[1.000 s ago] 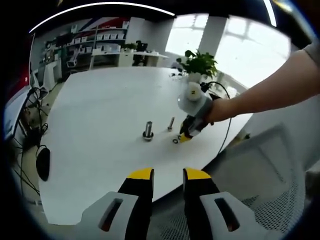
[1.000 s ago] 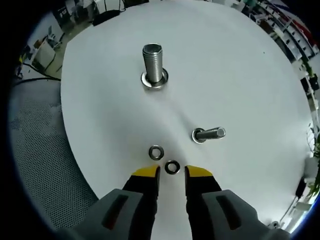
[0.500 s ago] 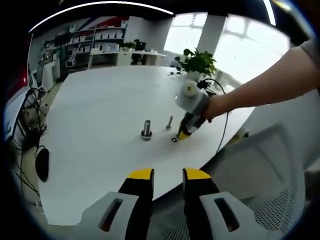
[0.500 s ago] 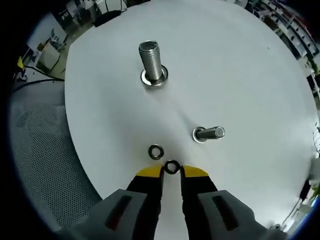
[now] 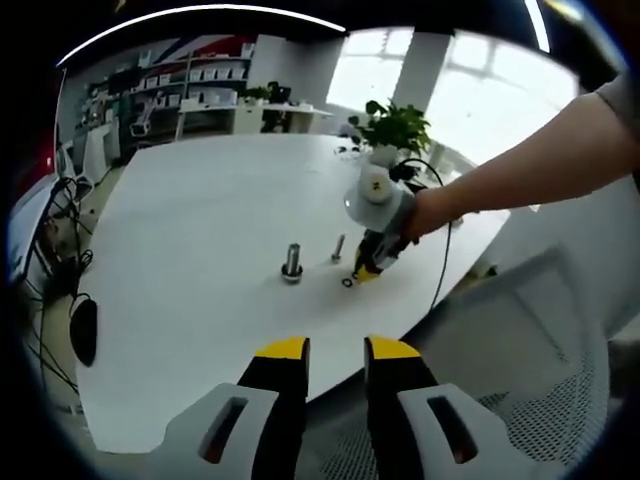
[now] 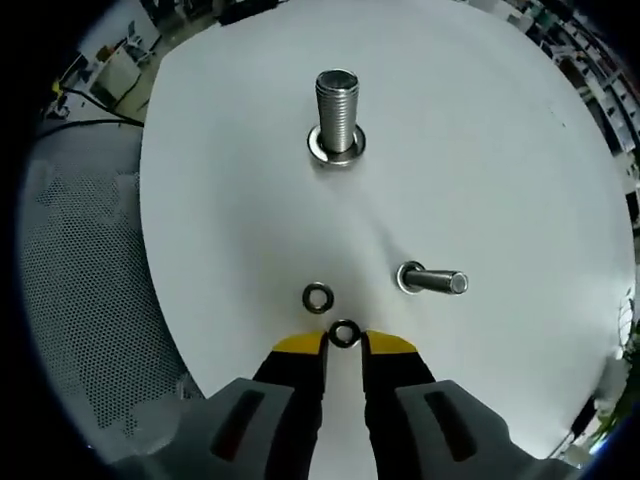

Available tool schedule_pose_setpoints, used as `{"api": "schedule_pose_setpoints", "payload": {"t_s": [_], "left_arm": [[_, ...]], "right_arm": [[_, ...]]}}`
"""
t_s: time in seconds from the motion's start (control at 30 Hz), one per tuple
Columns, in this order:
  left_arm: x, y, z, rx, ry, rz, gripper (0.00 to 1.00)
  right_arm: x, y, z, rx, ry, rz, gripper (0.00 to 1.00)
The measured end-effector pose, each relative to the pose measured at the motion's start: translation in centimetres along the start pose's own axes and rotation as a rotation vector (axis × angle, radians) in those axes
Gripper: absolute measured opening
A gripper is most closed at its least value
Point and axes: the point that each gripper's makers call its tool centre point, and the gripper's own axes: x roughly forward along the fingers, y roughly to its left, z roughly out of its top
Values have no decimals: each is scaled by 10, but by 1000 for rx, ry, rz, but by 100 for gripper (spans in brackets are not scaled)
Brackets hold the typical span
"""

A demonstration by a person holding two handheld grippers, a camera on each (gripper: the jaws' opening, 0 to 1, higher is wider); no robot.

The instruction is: Place the washer onto the threaded stud by aligning its center hole with the stud, sliding it down to the base, and recovering from edge contact or off-axis alignment until the washer reaches the visible bottom stop.

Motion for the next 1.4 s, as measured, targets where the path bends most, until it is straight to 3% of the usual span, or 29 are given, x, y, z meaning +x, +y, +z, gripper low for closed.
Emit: {"api": "schedule_pose_setpoints", "payload": {"t_s": [0.2,0.8,1.23,1.3,1.33,1.4], "left_arm": [[-1,-1,4,-7,-20,-3,19],[0,3,-1,-12,3,15,19],[0,2,-2,-10,9,9,19],[0,2,-1,-9,4,9,19],[0,2,-1,-11,1,9,19],[-1,3,-1,-15,-2,11,19]], "right_arm": [[2,0,2,0,6,-16,15],[2,0,1,37,80,-42,15],[2,-1,1,32,22,-61,15],[1,-1,1,55,12,-56,14],[1,-1,1,117,-1,-47,14],[0,-3,0,109,-9,-47,14]]}}
